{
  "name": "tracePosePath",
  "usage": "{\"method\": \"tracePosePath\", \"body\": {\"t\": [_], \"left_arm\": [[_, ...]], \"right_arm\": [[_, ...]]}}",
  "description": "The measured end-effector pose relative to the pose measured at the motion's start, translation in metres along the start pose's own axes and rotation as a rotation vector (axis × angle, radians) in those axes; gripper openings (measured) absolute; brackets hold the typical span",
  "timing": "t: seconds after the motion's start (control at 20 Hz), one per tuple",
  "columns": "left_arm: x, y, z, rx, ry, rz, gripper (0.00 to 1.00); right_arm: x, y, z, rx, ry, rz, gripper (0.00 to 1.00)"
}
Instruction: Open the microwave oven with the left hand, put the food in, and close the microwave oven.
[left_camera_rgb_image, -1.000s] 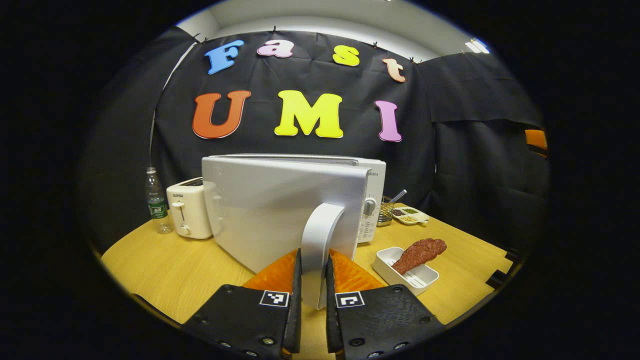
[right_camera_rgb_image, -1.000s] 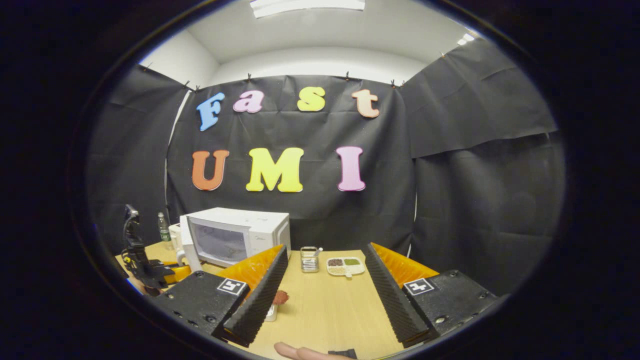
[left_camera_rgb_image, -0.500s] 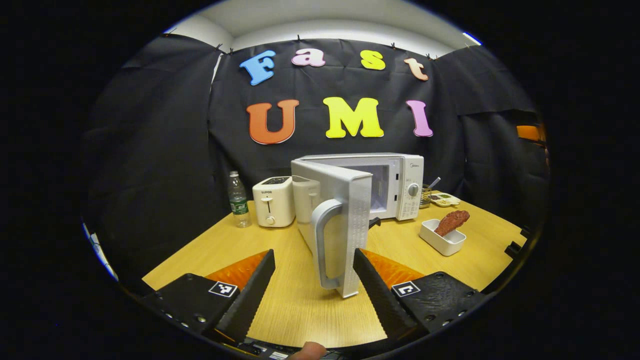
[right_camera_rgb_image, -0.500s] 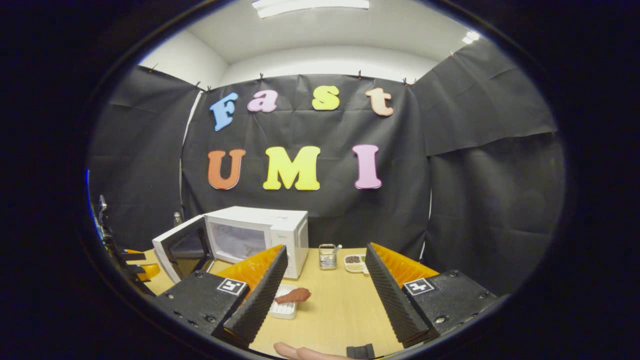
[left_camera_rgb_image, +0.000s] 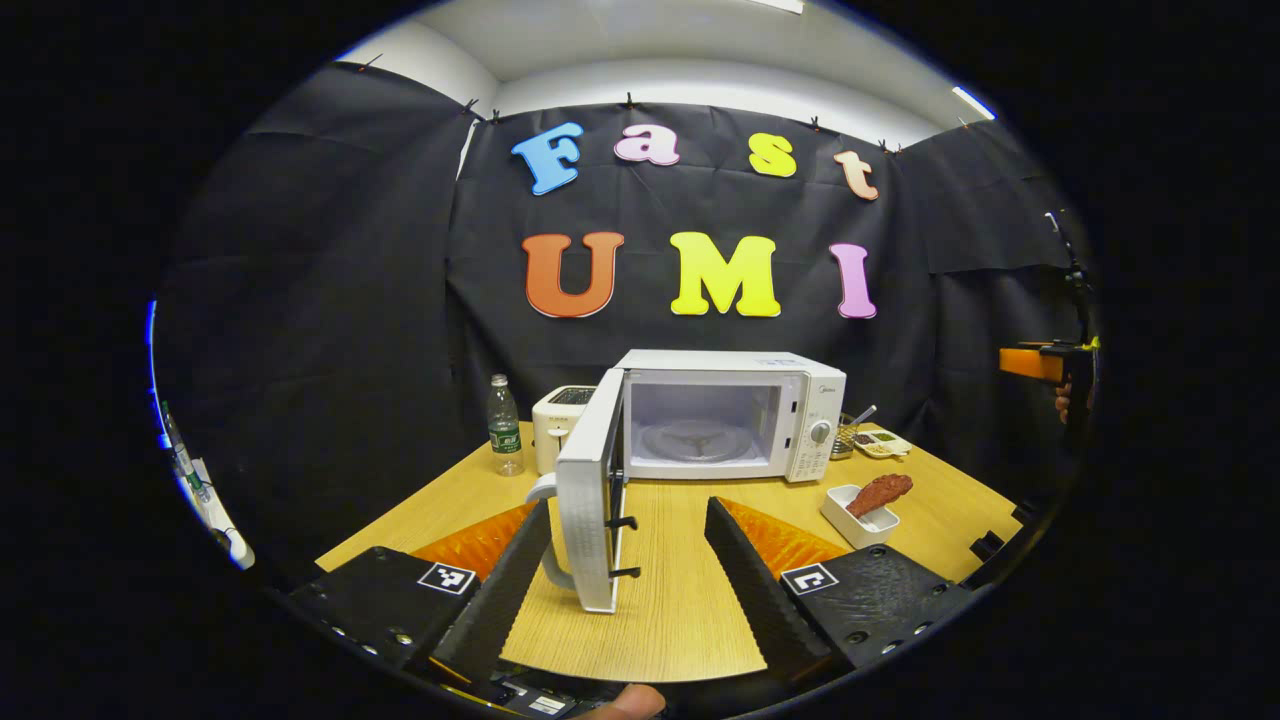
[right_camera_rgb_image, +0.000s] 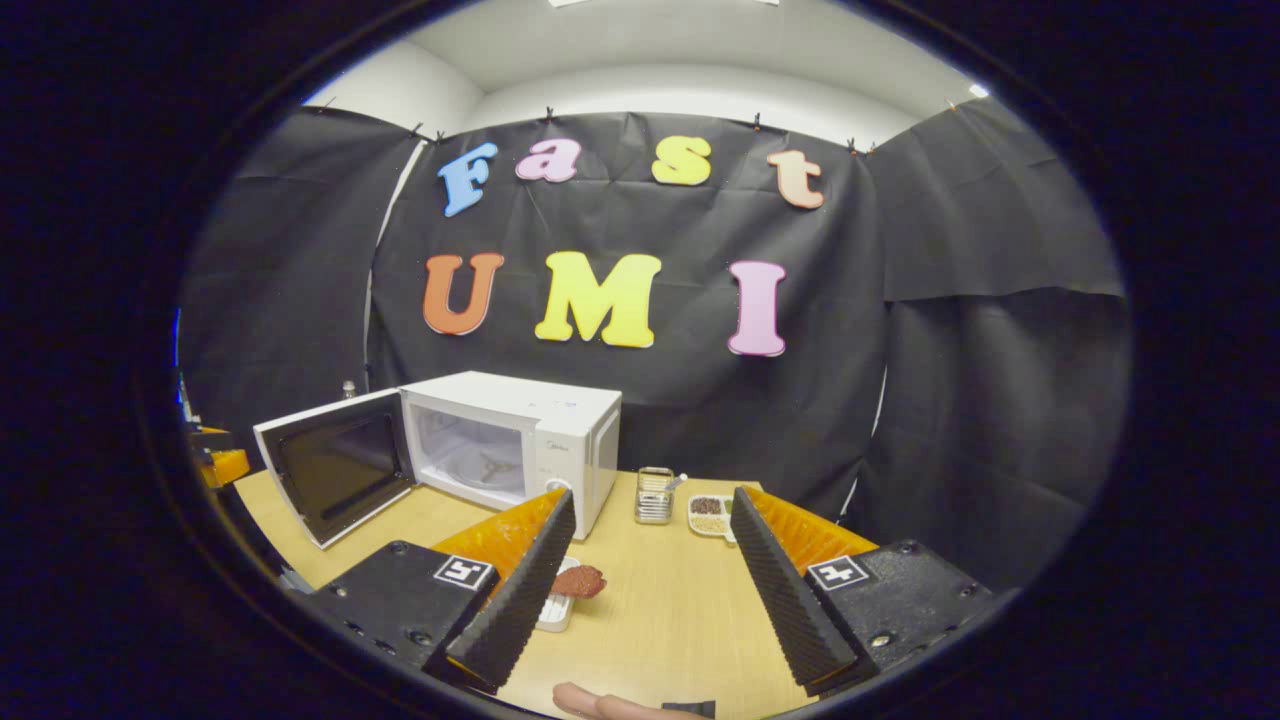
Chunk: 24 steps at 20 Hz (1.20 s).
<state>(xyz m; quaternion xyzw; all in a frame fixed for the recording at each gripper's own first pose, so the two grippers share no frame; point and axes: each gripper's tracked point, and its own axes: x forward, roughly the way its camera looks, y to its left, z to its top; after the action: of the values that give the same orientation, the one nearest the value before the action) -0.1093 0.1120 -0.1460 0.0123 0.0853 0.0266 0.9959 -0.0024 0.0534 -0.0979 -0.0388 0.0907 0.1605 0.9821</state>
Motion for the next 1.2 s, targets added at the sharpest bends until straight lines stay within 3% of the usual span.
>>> {"method": "tracePosePath", "body": {"t": [0.05, 0.3, 0.35, 0.4, 0.55, 0.65, 0.7, 0.75, 0.8, 0.85, 0.9, 0.95, 1.0, 1.2], "left_arm": [[0.001, -0.006, 0.009, 0.015, -0.005, -0.003, 0.94], [0.011, -0.027, 0.051, 0.045, -0.05, 0.015, 0.94], [0.014, -0.031, 0.064, 0.053, -0.072, 0.024, 0.95], [0.017, -0.031, 0.073, 0.059, -0.089, 0.037, 0.95], [0.025, -0.046, 0.099, 0.047, -0.147, 0.042, 0.95], [0.029, -0.06, 0.106, 0.044, -0.162, 0.017, 0.95], [0.031, -0.064, 0.11, 0.056, -0.172, 0.011, 0.95], [0.033, -0.067, 0.112, 0.075, -0.18, 0.017, 0.95], [0.037, -0.068, 0.112, 0.092, -0.182, 0.029, 0.95], [0.041, -0.069, 0.11, 0.103, -0.179, 0.039, 0.95], [0.044, -0.074, 0.107, 0.107, -0.172, 0.037, 0.95], [0.047, -0.079, 0.106, 0.104, -0.166, 0.031, 0.95], [0.05, -0.083, 0.103, 0.098, -0.157, 0.02, 0.95], [0.06, -0.078, 0.089, 0.099, -0.114, 0.026, 0.96]], "right_arm": [[0.013, 0.001, -0.006, 0.005, 0.034, 0.013, 1.0], [0.077, 0.008, -0.055, 0.045, 0.24, 0.129, 1.0], [0.087, 0.012, -0.065, 0.074, 0.291, 0.166, 0.94], [0.097, 0.015, -0.075, 0.105, 0.34, 0.202, 0.99], [0.121, 0.025, -0.099, 0.169, 0.462, 0.292, 0.99], [0.137, 0.025, -0.118, 0.201, 0.53, 0.324, 0.95], [0.145, 0.029, -0.129, 0.22, 0.565, 0.351, 0.82], [0.15, 0.035, -0.139, 0.24, 0.6, 0.385, 0.94], [0.153, 0.039, -0.15, 0.265, 0.635, 0.414, 0.92], [0.155, 0.042, -0.16, 0.285, 0.661, 0.438, 0.8], [0.157, 0.048, -0.168, 0.312, 0.687, 0.47, 0.77], [0.156, 0.052, -0.175, 0.331, 0.706, 0.492, 0.87], [0.157, 0.055, -0.18, 0.357, 0.721, 0.513, 0.72], [0.147, 0.075, -0.196, 0.453, 0.803, 0.62, 0.59]]}}
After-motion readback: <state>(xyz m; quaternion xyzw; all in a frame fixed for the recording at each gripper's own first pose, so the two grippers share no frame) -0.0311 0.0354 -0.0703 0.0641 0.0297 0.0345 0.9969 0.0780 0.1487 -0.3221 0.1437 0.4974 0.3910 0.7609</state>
